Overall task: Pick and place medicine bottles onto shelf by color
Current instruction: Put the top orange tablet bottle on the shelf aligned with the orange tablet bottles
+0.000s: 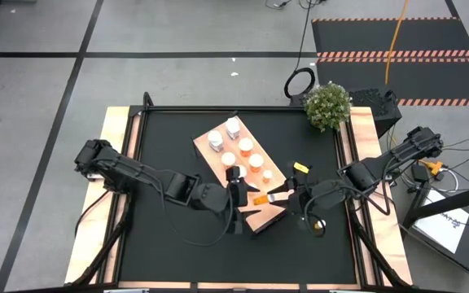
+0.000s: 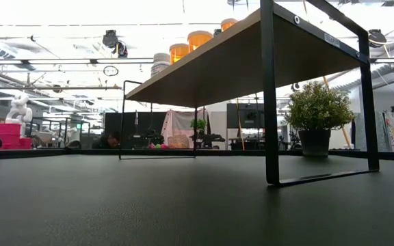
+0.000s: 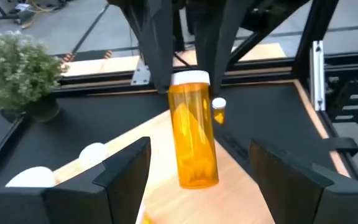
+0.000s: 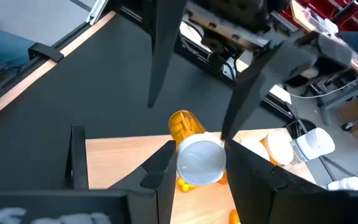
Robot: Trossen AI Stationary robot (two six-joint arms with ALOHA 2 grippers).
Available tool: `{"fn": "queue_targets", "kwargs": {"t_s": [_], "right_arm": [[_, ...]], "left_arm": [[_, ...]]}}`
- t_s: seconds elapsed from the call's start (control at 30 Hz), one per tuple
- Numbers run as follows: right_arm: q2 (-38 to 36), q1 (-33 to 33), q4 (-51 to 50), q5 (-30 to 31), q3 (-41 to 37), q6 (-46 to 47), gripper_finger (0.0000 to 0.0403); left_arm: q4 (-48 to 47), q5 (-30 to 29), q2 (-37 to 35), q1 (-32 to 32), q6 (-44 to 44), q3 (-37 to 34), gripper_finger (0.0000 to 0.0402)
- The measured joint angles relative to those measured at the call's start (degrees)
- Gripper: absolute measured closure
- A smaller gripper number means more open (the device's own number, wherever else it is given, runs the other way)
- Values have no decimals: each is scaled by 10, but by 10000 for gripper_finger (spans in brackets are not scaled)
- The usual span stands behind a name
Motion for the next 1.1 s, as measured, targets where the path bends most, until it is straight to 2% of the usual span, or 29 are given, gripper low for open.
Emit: {"fn": "queue_targets", "kwargs": {"t_s": [0.23, 0.43, 0.7, 1.1], "right_arm": [[0, 0, 27, 1, 0, -23, 284], [0, 0, 61, 2, 0, -57, 284], [0, 0, 53, 3, 0, -56, 284], [0, 0, 64, 2, 0, -47, 272]], "left_arm": [[18, 14, 11, 7, 0, 0, 137], [18, 14, 11, 13, 6, 0, 198], [20, 15, 11, 12, 14, 0, 269], [22, 14, 7, 11, 28, 0, 300]]}}
